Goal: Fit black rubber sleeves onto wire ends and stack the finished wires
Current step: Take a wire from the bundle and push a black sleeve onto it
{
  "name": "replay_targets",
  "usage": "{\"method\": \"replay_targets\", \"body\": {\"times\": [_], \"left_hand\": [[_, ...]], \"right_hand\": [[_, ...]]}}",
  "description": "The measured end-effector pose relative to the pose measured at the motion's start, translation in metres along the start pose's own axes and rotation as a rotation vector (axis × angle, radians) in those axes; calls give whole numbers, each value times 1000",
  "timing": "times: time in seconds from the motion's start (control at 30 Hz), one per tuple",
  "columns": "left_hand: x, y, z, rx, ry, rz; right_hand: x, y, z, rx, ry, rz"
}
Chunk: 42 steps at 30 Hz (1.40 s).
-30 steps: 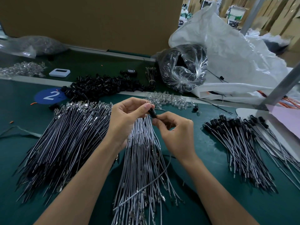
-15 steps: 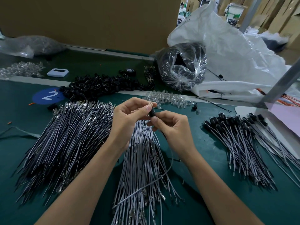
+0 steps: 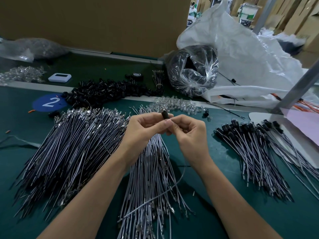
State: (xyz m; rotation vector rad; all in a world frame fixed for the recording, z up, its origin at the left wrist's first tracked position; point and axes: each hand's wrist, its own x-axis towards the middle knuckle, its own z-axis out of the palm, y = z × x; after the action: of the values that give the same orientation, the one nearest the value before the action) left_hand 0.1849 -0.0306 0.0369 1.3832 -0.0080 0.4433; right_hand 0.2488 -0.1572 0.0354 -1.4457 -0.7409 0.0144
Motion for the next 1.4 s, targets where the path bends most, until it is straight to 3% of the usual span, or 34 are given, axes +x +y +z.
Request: {"method": "replay_targets", "body": {"times": [0.57,0.87,1.0,1.13,1.3,1.4], "left_hand": [[-5,5,11,-157,139,237],[-1,7,10,-186,229,86],[5,8,-6,-274,333,5],[9,4,-14,-298,397,-45],[11,-3,-20,-167,341,-144],[12,-5,-20,-100,279,-178]], "right_hand": [[-7,2,18,33,-14,-77],[-8,0,20,-89,-17,-25],[3,2,8,-356,17,-54],[35,10,-28,-766,147,136],[73,21,-65,-1368,-1,366],[83,26,-82,-1470,-17,450]]}}
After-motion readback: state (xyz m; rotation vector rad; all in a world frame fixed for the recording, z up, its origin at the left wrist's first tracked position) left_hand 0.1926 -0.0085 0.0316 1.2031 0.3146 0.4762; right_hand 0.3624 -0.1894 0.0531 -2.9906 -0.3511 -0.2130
